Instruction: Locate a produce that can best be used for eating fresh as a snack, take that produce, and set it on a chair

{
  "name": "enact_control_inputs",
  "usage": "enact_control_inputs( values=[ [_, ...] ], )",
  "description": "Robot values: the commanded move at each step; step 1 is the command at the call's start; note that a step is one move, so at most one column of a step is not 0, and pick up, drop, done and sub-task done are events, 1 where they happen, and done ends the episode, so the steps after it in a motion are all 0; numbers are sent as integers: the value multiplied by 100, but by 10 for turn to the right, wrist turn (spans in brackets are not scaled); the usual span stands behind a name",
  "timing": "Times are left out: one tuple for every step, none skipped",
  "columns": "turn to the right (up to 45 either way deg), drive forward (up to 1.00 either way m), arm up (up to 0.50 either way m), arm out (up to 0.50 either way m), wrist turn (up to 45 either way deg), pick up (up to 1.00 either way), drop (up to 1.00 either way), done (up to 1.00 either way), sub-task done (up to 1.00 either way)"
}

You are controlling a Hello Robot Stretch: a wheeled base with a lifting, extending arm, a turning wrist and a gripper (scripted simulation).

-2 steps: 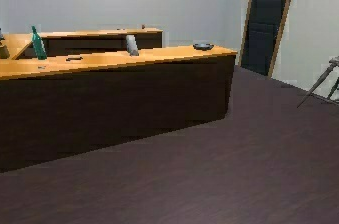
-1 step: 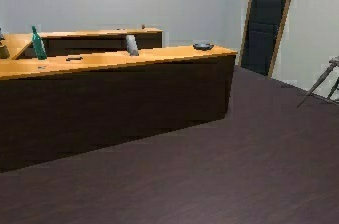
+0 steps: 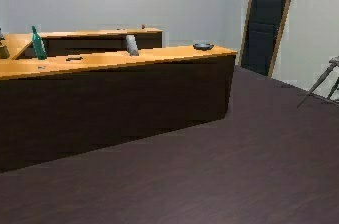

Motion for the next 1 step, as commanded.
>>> enact_control_inputs(
  values=[
    [0,0,0,0,0,0,0,100,0]
  ],
)
